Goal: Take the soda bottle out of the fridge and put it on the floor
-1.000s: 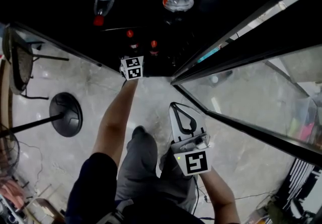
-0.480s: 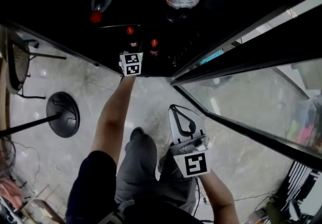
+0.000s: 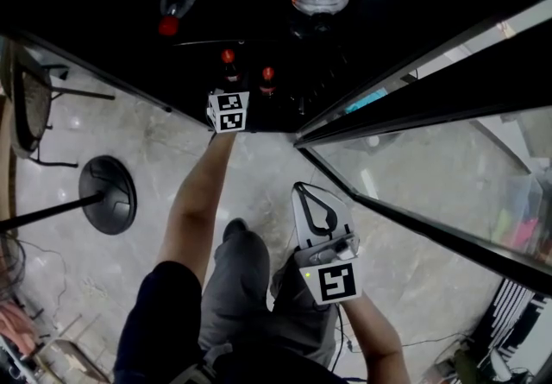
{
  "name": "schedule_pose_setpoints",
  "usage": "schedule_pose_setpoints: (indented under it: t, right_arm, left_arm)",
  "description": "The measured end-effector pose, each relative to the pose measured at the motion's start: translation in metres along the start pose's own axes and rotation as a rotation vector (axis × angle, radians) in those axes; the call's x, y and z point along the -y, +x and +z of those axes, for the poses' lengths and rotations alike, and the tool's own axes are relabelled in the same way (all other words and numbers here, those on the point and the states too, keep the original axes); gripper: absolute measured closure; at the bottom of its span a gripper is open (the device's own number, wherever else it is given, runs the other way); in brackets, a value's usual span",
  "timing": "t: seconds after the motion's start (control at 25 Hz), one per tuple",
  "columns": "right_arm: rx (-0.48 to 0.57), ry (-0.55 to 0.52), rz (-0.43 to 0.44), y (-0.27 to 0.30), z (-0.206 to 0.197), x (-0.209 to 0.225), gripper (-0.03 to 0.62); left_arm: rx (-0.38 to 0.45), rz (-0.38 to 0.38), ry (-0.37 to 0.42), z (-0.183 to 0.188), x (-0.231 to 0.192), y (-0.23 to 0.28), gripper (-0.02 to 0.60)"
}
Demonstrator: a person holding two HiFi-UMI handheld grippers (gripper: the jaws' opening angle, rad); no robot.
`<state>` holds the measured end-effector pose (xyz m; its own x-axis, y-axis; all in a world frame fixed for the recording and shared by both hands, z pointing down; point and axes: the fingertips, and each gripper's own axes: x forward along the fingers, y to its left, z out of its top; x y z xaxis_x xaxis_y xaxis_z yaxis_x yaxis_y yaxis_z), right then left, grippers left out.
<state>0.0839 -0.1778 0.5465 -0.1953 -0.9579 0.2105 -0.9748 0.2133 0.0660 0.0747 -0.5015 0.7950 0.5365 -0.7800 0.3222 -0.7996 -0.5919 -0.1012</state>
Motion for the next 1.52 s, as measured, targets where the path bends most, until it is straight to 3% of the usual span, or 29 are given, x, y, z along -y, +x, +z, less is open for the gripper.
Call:
schedule_pose_setpoints:
  t: [0.32, 0.56, 0.76, 1.12, 1.52]
  right_arm:
    - [-0.003, -0.005, -0.003, -0.001, 0.001, 0.003, 0.576]
    - [-0.021, -0.007, 0.019, -0.003, 0.001, 0.0, 0.576]
    - [-0.028, 0.011, 0.021, -0.003, -0.008, 0.006, 0.576]
    - [-0.042, 0.022, 0.039, 0.001, -0.048, 0.016, 0.576]
    - [-0.041, 0.013, 0.087, 0.01, -0.1, 0.022, 0.576]
  left_arm:
    - [-0.015, -0.009, -0.023, 0.0, 0.0, -0.021, 0.262]
    - [0.017, -0.076, 0.034, 0.018, 0.012, -0.061, 0.262]
    - [0.032, -0.132, 0.029, 0.02, 0.02, -0.093, 0.262]
    - [0.036, -0.195, 0.071, -0.01, 0.032, -0.139, 0.262]
    - [0.028, -0.227, 0.063, -0.066, 0.05, -0.163, 0.262]
